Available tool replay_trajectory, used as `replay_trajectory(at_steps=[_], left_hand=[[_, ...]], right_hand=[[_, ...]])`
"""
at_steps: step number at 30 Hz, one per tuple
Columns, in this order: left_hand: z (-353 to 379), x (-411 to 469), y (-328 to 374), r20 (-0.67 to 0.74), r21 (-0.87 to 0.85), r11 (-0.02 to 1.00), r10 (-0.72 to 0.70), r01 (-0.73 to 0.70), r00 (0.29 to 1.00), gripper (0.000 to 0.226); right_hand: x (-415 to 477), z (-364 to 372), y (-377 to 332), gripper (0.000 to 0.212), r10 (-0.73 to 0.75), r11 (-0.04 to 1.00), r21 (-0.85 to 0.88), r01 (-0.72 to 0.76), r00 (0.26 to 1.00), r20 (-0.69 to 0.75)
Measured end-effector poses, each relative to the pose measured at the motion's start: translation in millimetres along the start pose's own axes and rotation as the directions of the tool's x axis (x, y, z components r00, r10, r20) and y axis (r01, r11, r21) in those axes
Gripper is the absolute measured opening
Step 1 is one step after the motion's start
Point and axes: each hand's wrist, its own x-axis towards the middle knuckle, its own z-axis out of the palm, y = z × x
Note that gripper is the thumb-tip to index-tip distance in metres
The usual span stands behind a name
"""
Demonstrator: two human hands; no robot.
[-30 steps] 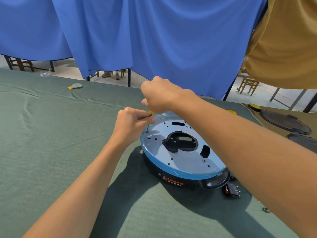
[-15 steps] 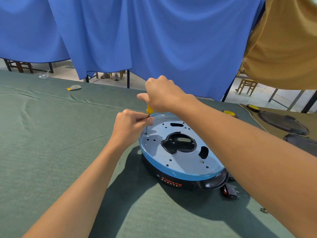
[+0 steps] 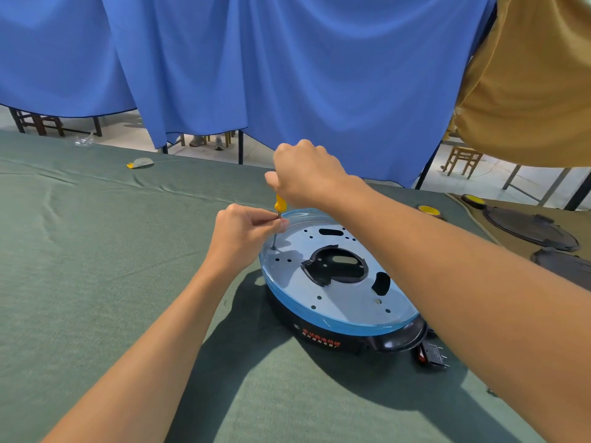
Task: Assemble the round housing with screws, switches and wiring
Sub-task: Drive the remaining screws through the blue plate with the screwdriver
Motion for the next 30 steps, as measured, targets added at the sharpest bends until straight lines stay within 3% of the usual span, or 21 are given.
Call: replay_trajectory(at_steps=[2, 4, 7, 9, 12, 18, 21, 25, 28, 30], left_hand=[[-1, 0, 0, 0.028, 0.022, 1.000, -0.003, 0.002, 1.000, 0.006], [-1, 2, -2, 0.054, 0.058, 0.998, -0.008, 0.004, 0.999, 0.009], [-1, 3, -3, 0.065, 0.054, 0.998, -0.025, 0.022, 0.998, 0.012], [-2, 4, -5, 0.097, 0.033, 0.999, -0.035, 0.032, 0.995, 0.014], [-3, 4, -8, 0.154, -0.004, 0.999, -0.031, 0.032, 0.988, 0.016], [-2, 1, -2, 0.020, -0.013, 1.000, -0.026, 0.026, 0.999, 0.004], [0, 0, 0, 0.034, 0.029, 1.000, -0.009, 0.008, 0.999, 0.005], [-2, 2, -2, 0.083, 0.035, 0.999, -0.023, 0.020, 0.996, 0.013], [-4, 3, -5, 0.102, 0.026, 0.999, -0.026, 0.024, 0.994, 0.015], [-5, 4, -6, 0.143, 0.028, 0.999, -0.036, 0.032, 0.989, 0.017]], right_hand=[[0, -3, 1, 0.040, -0.014, 1.000, 0.004, 0.014, 0.998, 0.064], [3, -7, 2, 0.025, -0.118, 0.993, 0.026, 0.116, 0.986, 0.121], [6, -9, 0, 0.013, -0.240, 0.971, 0.033, 0.238, 0.964, 0.115], [8, -8, -2, 0.010, -0.224, 0.975, 0.010, 0.224, 0.971, 0.089], [10, -6, -4, 0.023, -0.159, 0.987, 0.011, 0.159, 0.984, 0.074], [6, 0, -6, 0.034, -0.086, 0.993, -0.086, 0.086, 0.996, 0.004], [6, -1, -2, 0.035, -0.030, 0.995, -0.098, 0.036, 0.998, 0.056], [9, -10, -7, 0.018, -0.147, 0.989, 0.010, 0.148, 0.968, 0.206], [12, -12, -11, 0.008, -0.195, 0.980, -0.005, 0.200, 0.959, 0.206], [12, -12, -13, 0.020, -0.195, 0.978, -0.040, 0.205, 0.965, 0.173]])
